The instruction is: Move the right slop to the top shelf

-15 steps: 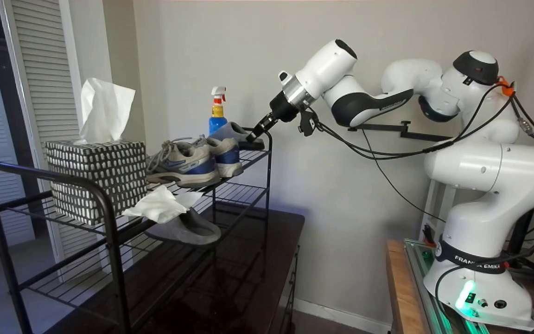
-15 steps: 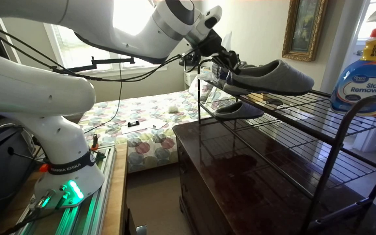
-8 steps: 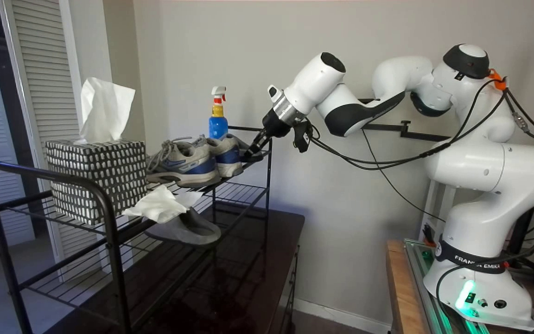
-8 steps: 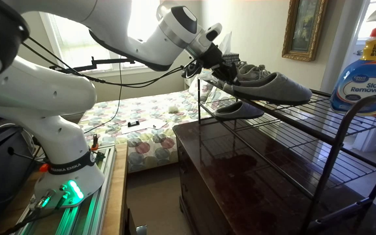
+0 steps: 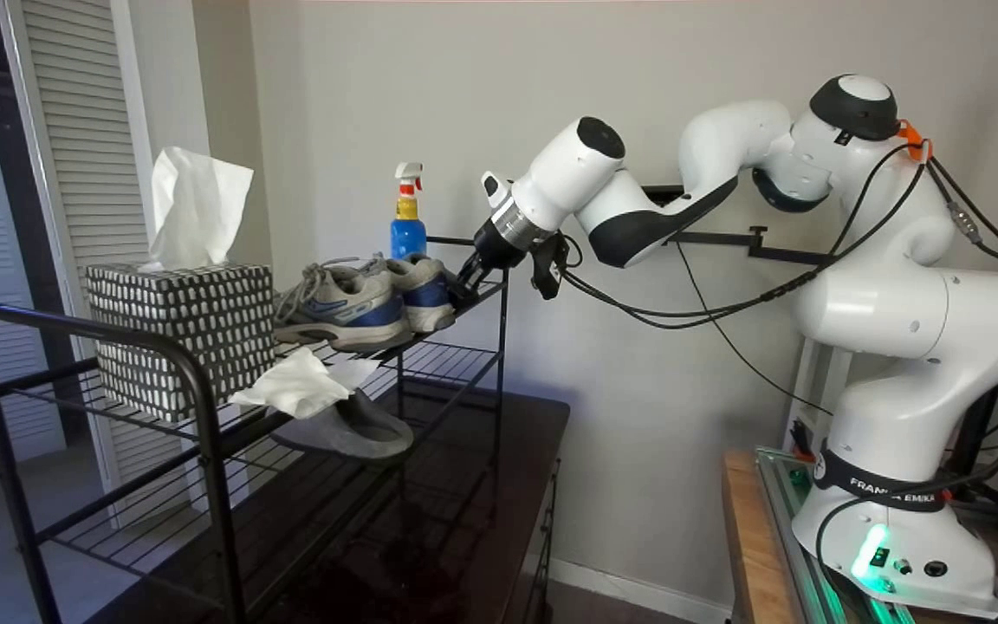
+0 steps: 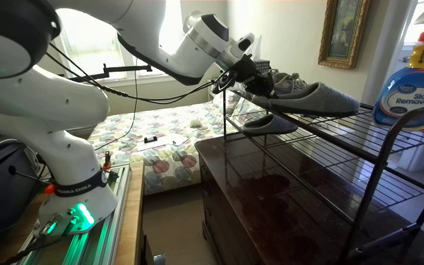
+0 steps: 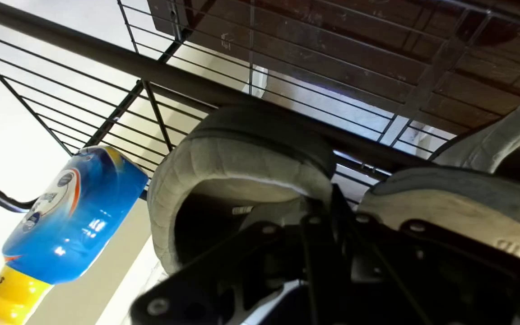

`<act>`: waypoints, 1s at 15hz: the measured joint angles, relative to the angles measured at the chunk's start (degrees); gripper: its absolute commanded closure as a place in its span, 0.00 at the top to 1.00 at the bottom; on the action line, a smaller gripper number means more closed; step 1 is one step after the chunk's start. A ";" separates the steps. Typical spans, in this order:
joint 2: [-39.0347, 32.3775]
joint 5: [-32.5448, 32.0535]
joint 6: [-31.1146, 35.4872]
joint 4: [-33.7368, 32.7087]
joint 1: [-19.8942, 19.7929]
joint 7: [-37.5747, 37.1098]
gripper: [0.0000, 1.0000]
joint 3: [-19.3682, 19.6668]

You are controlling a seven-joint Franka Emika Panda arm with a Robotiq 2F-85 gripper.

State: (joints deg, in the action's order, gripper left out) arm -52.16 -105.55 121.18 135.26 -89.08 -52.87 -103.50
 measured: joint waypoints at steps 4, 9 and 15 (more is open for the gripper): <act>0.15 -1.12 0.05 -1.51 1.38 0.00 0.01 0.69; 0.10 -0.92 1.87 -2.24 2.06 0.00 0.44 1.51; -0.71 1.93 7.51 -2.20 1.06 0.07 0.85 2.83</act>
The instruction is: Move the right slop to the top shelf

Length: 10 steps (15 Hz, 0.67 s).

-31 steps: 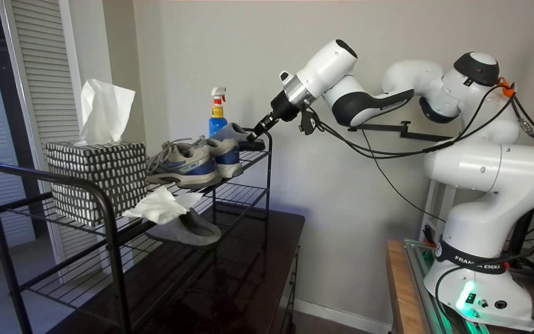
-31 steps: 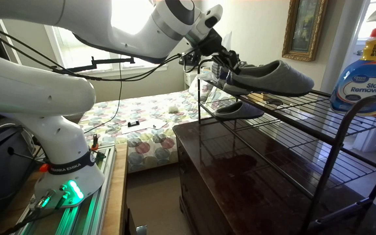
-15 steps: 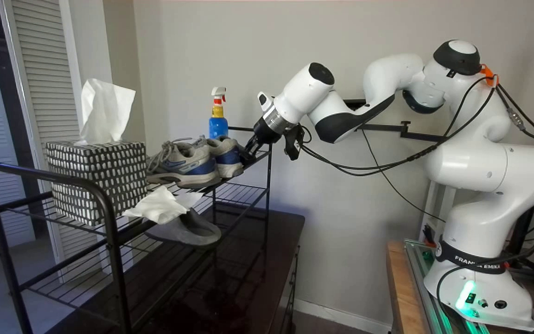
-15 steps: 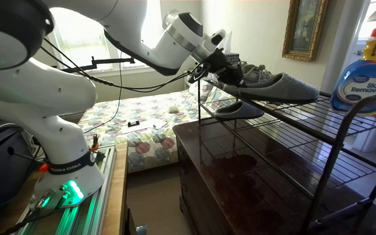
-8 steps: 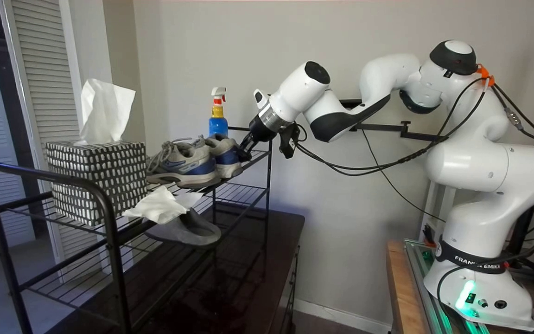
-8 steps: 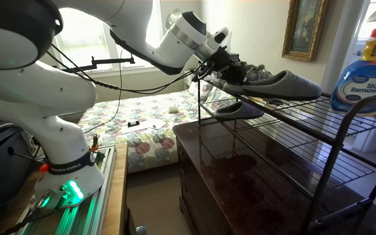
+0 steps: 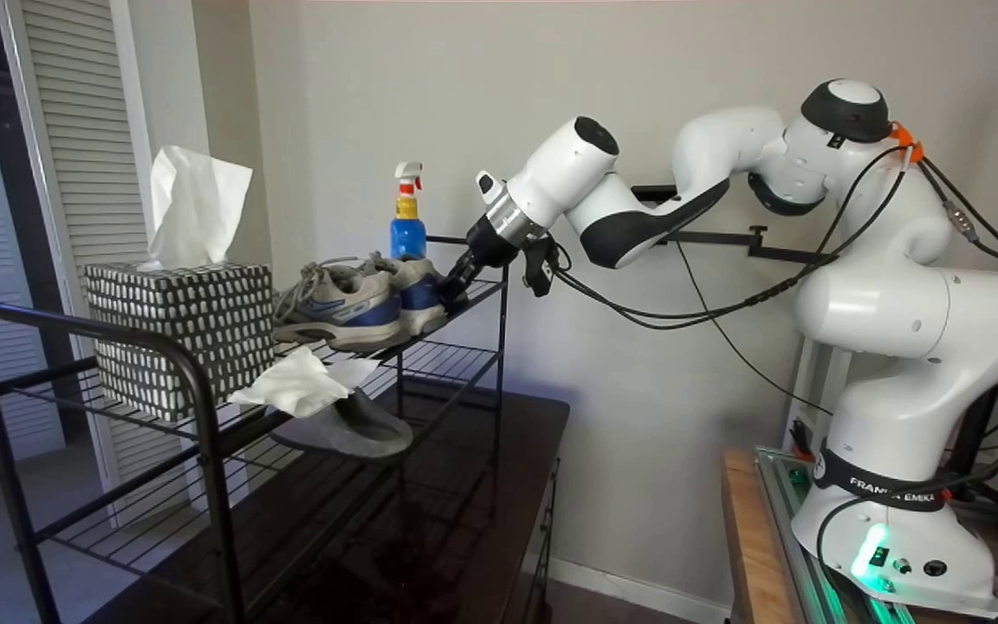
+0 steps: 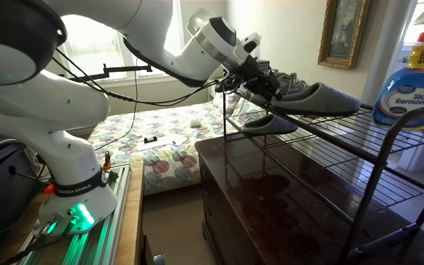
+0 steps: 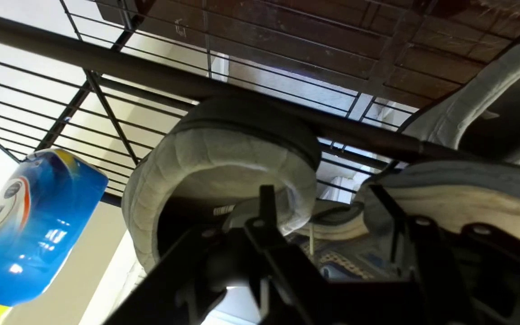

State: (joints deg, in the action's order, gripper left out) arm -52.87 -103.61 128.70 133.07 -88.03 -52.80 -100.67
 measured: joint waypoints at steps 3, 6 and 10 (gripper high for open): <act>0.01 2.57 0.12 0.13 -2.20 -1.65 1.00 -0.77; 0.05 6.35 -0.11 0.56 -5.84 -4.41 1.00 -2.72; 0.05 11.11 -0.30 2.43 -10.89 -9.05 1.00 -5.12</act>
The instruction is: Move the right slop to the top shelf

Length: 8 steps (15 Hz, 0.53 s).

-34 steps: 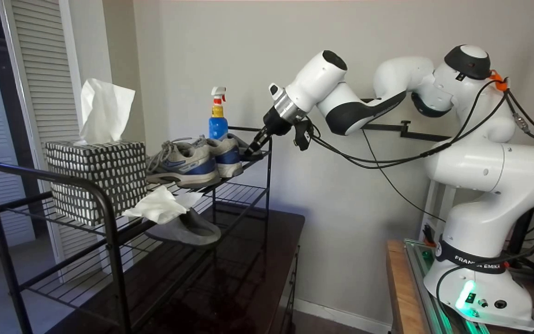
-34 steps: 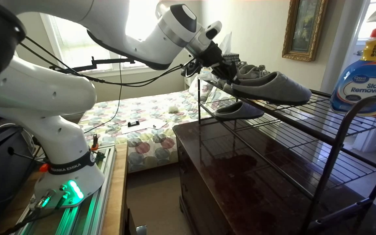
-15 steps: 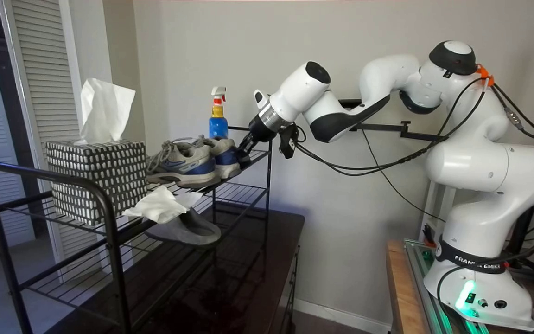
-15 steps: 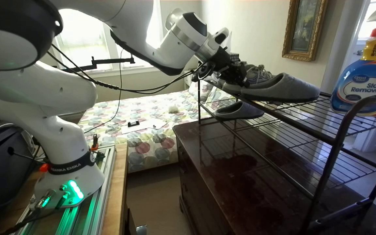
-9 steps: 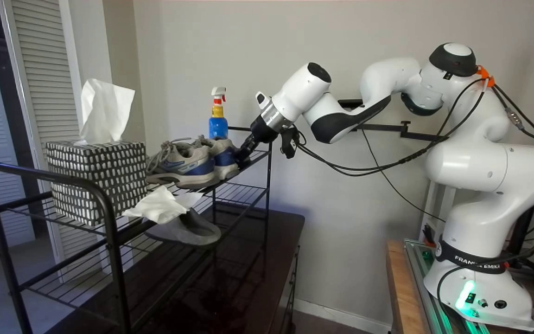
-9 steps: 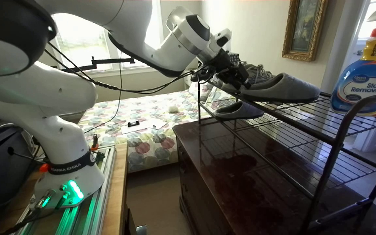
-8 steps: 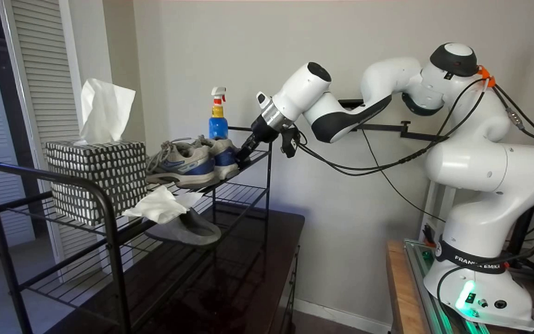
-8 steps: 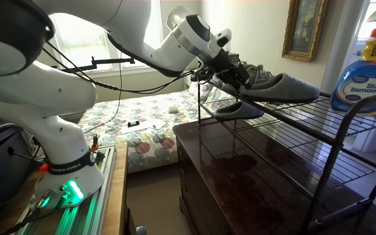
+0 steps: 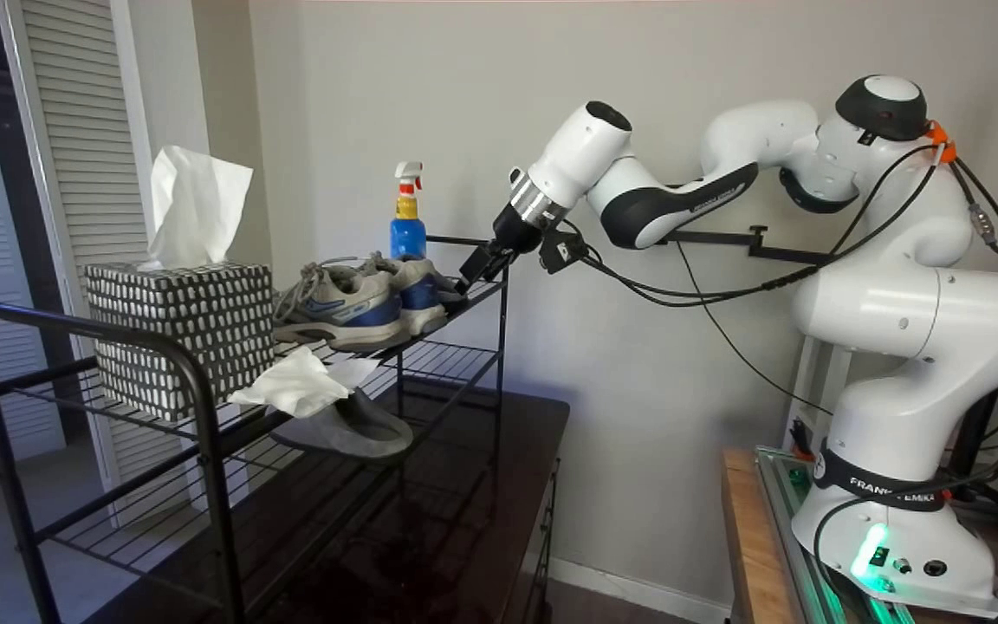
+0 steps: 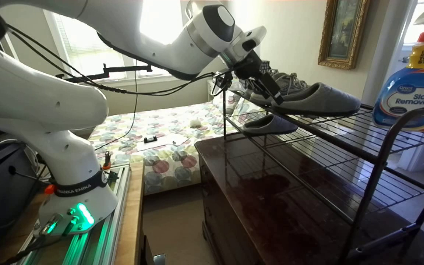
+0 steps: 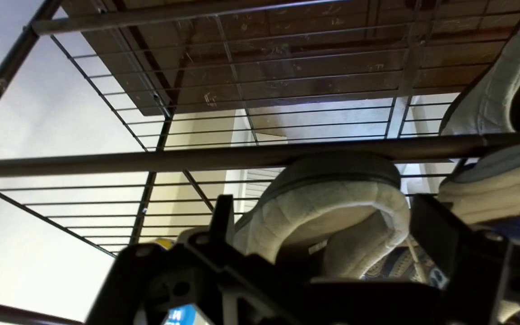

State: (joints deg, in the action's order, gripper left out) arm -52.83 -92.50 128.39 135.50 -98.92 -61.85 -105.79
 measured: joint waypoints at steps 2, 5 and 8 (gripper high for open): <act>-0.01 3.23 -0.01 0.15 -1.00 -1.52 1.00 -0.06; 0.00 8.60 -0.01 0.20 -0.98 1.46 1.00 0.49; 0.12 12.20 -0.03 0.72 -1.25 4.74 1.00 1.27</act>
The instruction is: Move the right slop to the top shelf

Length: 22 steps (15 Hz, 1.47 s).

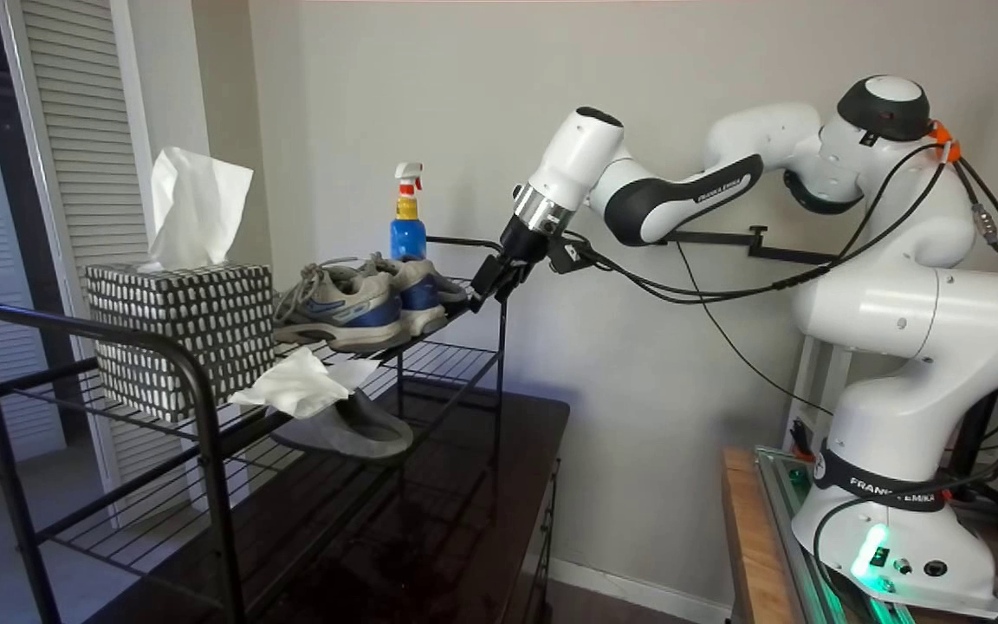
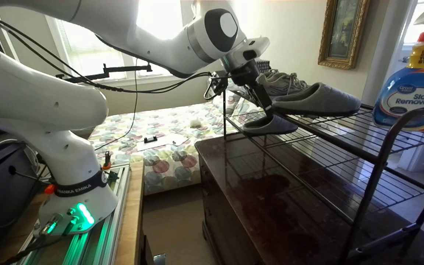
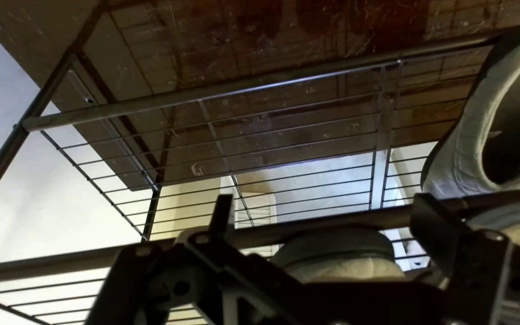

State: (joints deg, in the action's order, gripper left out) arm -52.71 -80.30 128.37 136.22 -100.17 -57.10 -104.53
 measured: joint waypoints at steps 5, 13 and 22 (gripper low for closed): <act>0.00 5.60 0.02 2.06 -0.29 6.11 1.00 0.83; 0.95 17.33 -1.60 4.71 -0.99 23.58 1.00 1.28; 1.97 18.57 -1.93 4.30 -3.00 47.92 1.00 2.32</act>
State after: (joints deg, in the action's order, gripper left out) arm -50.73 -61.73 126.44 140.52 -103.17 -9.19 -102.21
